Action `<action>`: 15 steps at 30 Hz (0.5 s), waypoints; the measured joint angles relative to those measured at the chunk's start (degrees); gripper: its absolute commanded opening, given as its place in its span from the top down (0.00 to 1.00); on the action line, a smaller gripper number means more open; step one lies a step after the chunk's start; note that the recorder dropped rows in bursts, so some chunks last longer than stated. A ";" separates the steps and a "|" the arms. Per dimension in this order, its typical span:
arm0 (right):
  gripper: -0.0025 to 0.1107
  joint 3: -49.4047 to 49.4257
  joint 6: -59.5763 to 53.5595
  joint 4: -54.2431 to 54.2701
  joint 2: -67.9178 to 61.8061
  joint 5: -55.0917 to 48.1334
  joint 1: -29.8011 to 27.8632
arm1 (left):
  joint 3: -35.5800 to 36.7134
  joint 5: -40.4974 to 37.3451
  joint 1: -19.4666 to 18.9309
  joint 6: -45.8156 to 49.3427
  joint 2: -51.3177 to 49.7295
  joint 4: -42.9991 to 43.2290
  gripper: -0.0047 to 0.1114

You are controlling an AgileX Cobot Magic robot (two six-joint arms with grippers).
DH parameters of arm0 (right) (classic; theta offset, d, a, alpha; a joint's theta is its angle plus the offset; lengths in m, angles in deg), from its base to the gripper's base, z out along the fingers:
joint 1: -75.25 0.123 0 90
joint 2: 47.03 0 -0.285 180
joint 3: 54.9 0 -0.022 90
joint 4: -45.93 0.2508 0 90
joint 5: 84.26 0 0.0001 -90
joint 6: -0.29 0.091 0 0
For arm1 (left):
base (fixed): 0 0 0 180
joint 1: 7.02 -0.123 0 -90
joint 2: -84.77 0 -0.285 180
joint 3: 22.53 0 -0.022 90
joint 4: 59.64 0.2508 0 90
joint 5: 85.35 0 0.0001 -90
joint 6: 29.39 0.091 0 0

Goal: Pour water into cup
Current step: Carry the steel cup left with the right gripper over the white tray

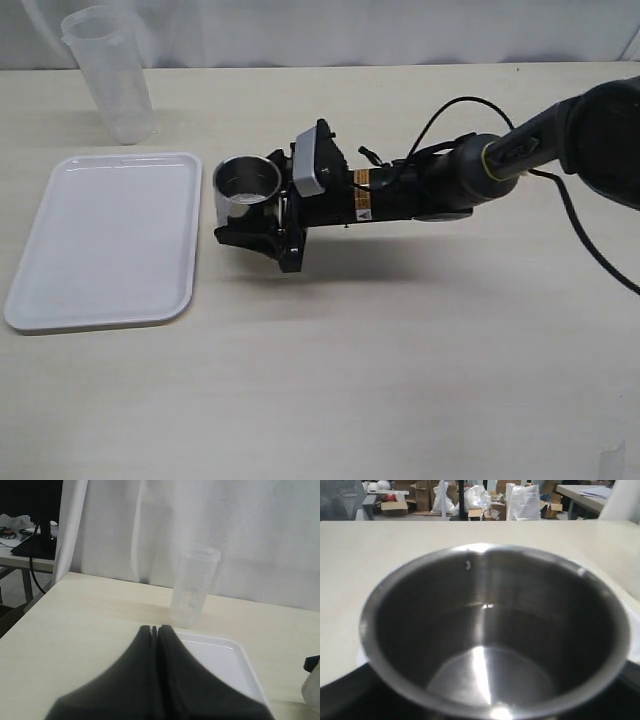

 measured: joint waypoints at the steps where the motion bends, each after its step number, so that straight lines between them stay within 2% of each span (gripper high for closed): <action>1: 0.94 -0.77 0.58 -0.42 0.00 -1.18 0.76 | 0.00 0.00 0.00 0.00 0.00 0.00 0.96; 15: 0.94 -12.12 5.18 -2.53 -1.07 -8.46 10.90 | 0.00 0.00 0.00 0.00 0.00 0.00 0.96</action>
